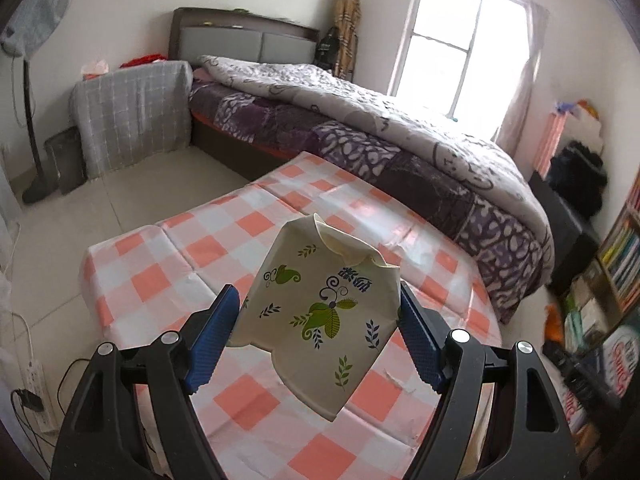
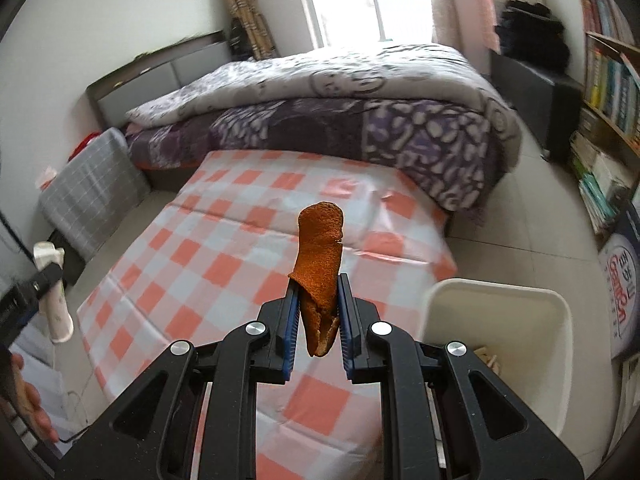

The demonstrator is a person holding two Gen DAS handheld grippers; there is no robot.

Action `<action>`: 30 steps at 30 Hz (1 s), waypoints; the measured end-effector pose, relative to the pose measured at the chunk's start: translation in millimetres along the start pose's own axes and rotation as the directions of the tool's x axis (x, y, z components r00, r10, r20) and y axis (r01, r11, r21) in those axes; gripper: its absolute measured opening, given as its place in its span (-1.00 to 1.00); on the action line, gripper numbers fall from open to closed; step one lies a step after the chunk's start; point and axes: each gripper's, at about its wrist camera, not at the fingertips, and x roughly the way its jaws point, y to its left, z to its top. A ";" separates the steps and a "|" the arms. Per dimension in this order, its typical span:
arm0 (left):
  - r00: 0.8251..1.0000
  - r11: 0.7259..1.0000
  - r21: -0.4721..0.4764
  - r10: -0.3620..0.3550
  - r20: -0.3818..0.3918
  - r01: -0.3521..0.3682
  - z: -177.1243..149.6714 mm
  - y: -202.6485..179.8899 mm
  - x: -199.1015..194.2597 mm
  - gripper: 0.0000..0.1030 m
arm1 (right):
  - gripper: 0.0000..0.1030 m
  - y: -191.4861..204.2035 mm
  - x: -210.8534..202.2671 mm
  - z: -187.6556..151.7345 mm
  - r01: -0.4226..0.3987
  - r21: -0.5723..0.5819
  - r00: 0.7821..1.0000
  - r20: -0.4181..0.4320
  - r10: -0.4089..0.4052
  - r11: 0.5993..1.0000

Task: Collect trash
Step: 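Carry the paper cup and orange scrap over the white bin and release both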

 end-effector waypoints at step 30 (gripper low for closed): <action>0.954 0.939 0.181 -0.274 -0.118 0.292 -44.9 -159.6 11.7 0.49 | -0.03 -151.3 -39.8 0.6 0.195 0.348 0.979 -0.009 -0.205 0.917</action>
